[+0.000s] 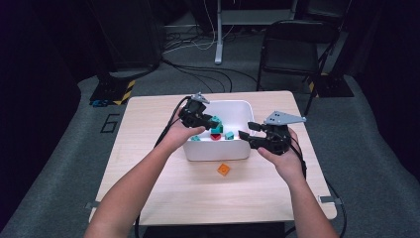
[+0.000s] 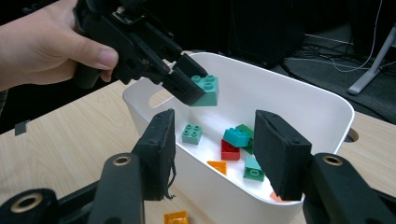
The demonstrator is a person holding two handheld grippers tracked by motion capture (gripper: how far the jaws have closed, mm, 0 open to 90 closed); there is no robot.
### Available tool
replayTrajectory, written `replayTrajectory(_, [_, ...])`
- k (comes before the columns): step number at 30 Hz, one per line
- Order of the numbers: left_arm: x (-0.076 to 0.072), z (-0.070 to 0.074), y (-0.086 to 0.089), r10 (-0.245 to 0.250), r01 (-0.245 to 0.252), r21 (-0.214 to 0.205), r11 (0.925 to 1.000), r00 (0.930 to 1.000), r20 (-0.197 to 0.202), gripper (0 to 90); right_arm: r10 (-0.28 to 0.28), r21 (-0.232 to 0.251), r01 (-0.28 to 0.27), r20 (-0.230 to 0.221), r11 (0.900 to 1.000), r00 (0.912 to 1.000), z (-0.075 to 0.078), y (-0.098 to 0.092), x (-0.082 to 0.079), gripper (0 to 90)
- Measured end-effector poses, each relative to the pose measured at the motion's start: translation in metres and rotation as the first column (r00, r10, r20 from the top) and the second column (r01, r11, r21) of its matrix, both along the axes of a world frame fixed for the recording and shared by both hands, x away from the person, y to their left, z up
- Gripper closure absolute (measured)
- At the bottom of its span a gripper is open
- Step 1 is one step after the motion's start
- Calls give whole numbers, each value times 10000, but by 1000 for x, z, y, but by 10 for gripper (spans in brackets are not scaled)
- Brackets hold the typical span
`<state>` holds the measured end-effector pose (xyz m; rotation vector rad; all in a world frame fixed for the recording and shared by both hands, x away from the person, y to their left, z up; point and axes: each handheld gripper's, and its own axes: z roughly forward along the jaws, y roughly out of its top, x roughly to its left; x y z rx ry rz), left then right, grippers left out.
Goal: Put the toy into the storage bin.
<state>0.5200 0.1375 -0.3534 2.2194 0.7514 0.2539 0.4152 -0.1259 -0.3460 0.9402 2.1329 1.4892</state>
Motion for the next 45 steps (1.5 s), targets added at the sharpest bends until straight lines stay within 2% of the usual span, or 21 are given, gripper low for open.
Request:
replayTrajectory(8, [17,-4,-14,72,-72,278,9996,10000,-19,582,-32,23,32,25,10000,10000,0,-2,0,484])
replayTrajectory(12, [27,-8,-19,176,-174,194,9997,9998,-83,581,-5,39,5,37,10000,10000,1,-2,0,484])
replayTrajectory(18, [39,-17,-21,477,-470,248,9986,9985,-282,581,14,40,-15,56,10000,10000,1,-2,0,484])
replayTrajectory(26, [50,-24,-18,957,-922,703,9933,9943,-474,578,1,60,-1,94,10000,10000,1,-3,0,484])
replayTrajectory(33, [47,-20,-14,1118,-1095,622,9920,9931,-354,533,-9,53,9,31,10000,10000,1,-2,0,485])
replayTrajectory(37, [43,-17,-11,1022,-1004,596,9932,9944,-276,534,17,13,-17,42,10000,10000,0,-1,0,485])
replayTrajectory(42, [32,-7,-3,1088,-1090,543,9926,9940,58,535,14,-26,-14,5,10000,10000,0,-1,1,484])
replayTrajectory(45, [20,3,5,839,-851,408,9955,9960,299,536,4,13,-4,18,10000,10000,0,-1,1,484])
